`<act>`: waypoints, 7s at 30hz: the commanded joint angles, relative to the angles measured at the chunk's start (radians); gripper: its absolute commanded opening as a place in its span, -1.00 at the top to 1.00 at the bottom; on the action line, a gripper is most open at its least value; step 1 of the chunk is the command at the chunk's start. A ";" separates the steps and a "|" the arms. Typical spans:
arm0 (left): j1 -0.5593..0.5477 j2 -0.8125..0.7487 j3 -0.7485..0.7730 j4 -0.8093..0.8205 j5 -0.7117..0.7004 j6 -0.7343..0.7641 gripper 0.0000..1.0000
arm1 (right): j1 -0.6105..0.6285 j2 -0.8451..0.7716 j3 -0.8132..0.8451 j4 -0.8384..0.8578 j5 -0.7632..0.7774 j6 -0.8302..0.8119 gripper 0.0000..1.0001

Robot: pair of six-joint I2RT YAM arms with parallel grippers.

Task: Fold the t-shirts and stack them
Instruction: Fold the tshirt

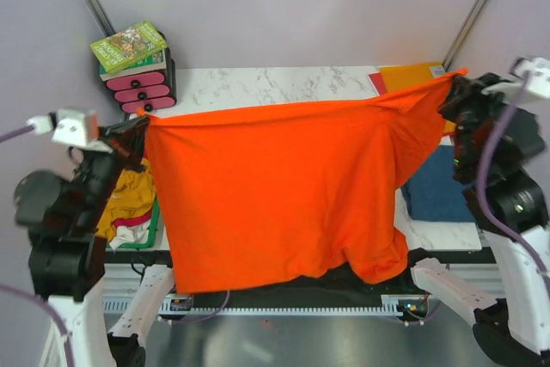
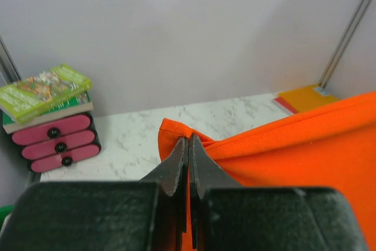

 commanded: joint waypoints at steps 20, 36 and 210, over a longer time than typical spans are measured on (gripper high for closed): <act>0.008 1.294 -0.022 0.650 -0.233 0.177 0.96 | -0.110 1.336 0.391 0.288 -0.006 0.005 1.00; 0.008 1.520 0.248 0.570 -0.298 0.168 0.96 | -0.116 1.467 0.534 0.264 -0.045 0.033 1.00; -0.045 1.886 0.682 0.119 -0.269 0.131 -0.18 | -0.168 1.557 0.361 -0.023 -0.241 0.355 1.00</act>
